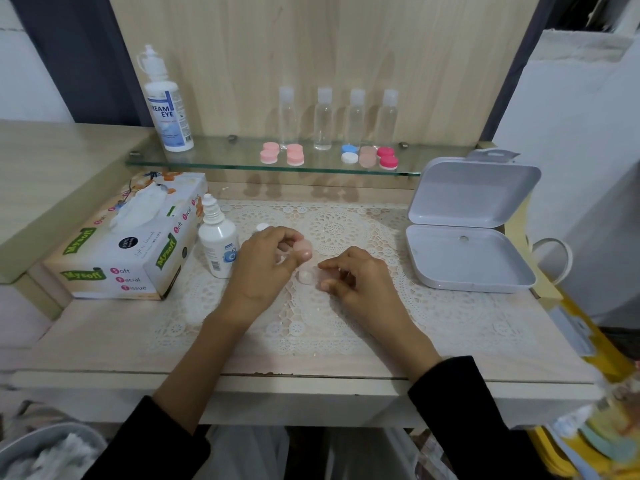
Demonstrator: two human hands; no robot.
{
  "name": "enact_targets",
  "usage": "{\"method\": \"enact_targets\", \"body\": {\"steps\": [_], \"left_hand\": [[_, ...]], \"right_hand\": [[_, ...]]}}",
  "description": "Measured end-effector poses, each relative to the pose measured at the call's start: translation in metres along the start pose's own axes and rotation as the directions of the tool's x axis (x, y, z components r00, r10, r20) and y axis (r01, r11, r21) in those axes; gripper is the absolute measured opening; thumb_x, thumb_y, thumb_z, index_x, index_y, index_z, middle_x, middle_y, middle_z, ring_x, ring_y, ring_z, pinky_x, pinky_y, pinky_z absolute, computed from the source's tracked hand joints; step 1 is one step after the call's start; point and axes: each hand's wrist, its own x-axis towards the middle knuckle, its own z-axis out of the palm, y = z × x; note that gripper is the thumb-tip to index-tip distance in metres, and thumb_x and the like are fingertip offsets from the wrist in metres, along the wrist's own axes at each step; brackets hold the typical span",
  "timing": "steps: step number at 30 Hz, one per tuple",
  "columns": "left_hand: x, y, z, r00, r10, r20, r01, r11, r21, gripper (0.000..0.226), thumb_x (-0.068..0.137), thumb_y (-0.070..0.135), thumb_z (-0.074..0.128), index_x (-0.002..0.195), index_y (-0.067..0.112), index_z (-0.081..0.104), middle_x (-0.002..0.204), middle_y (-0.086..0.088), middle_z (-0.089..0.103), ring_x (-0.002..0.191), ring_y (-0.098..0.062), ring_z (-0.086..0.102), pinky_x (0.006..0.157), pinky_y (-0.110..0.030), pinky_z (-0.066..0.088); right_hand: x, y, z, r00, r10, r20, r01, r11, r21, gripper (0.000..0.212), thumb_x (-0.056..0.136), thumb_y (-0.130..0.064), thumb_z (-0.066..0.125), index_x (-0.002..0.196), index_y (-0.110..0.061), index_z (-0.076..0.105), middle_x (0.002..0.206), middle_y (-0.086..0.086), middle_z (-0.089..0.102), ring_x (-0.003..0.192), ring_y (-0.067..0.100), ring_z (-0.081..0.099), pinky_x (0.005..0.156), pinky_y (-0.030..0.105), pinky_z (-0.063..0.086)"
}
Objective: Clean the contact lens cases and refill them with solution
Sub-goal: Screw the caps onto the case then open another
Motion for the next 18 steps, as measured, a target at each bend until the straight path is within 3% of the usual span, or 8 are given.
{"method": "enact_targets", "body": {"steps": [2, 6, 10, 13, 15, 18], "left_hand": [[0.006, -0.002, 0.003, 1.000, 0.006, 0.028, -0.008, 0.997, 0.081, 0.023, 0.084, 0.023, 0.069, 0.106, 0.015, 0.067, 0.100, 0.002, 0.062, 0.090, -0.011, 0.056, 0.081, -0.029, 0.047], [0.012, -0.006, 0.010, 0.993, -0.008, 0.120, -0.015, 0.982, 0.189, 0.028, 0.086, 0.022, 0.068, 0.113, 0.014, 0.067, 0.104, -0.001, 0.058, 0.097, -0.014, 0.052, 0.081, -0.021, 0.034], [0.011, -0.009, 0.011, 0.992, -0.037, 0.119, 0.007, 0.970, 0.242, 0.032, 0.087, 0.024, 0.067, 0.117, 0.013, 0.065, 0.107, -0.003, 0.059, 0.099, -0.017, 0.054, 0.082, -0.024, 0.038], [0.003, -0.006, 0.007, 0.999, -0.005, 0.050, -0.003, 0.984, 0.177, 0.036, 0.088, 0.027, 0.066, 0.122, 0.016, 0.061, 0.103, 0.002, 0.056, 0.095, -0.014, 0.052, 0.084, -0.027, 0.043], [-0.004, -0.002, 0.001, 0.999, 0.038, 0.025, -0.040, 0.993, 0.107, 0.030, 0.086, 0.031, 0.066, 0.114, 0.021, 0.064, 0.099, 0.006, 0.057, 0.091, -0.011, 0.051, 0.082, -0.024, 0.042], [-0.015, 0.000, -0.006, 0.987, 0.078, 0.137, -0.087, 0.994, 0.063, 0.029, 0.080, 0.040, 0.071, 0.106, 0.028, 0.067, 0.095, 0.013, 0.059, 0.092, -0.001, 0.049, 0.080, -0.017, 0.038]], "right_hand": [[0.000, 0.000, 0.000, 1.000, -0.005, -0.001, 0.005, 1.000, -0.005, 0.028, 0.077, -0.013, 0.078, 0.105, -0.011, 0.073, 0.087, 0.000, 0.061, 0.083, 0.016, 0.054, 0.075, 0.026, 0.043], [0.000, 0.000, 0.000, 1.000, -0.004, 0.001, 0.004, 1.000, -0.005, 0.027, 0.077, -0.012, 0.078, 0.104, -0.010, 0.074, 0.086, 0.002, 0.061, 0.082, 0.017, 0.055, 0.074, 0.027, 0.043], [0.000, 0.000, 0.000, 1.000, -0.005, 0.004, 0.005, 1.000, -0.007, 0.027, 0.077, -0.011, 0.077, 0.104, -0.010, 0.074, 0.087, 0.002, 0.061, 0.083, 0.017, 0.054, 0.073, 0.025, 0.040], [0.000, 0.000, 0.000, 1.000, -0.006, 0.010, 0.007, 1.000, -0.012, 0.028, 0.077, -0.012, 0.078, 0.105, -0.010, 0.073, 0.087, 0.002, 0.061, 0.083, 0.017, 0.054, 0.073, 0.024, 0.040], [0.000, 0.000, 0.001, 1.000, -0.004, 0.009, 0.004, 1.000, -0.009, 0.028, 0.077, -0.012, 0.078, 0.105, -0.009, 0.073, 0.088, 0.003, 0.061, 0.083, 0.017, 0.054, 0.073, 0.025, 0.040], [-0.001, -0.001, 0.000, 1.000, 0.001, 0.010, -0.001, 1.000, 0.006, 0.027, 0.079, -0.014, 0.077, 0.105, -0.009, 0.073, 0.088, 0.003, 0.061, 0.085, 0.017, 0.054, 0.074, 0.026, 0.043]]}}
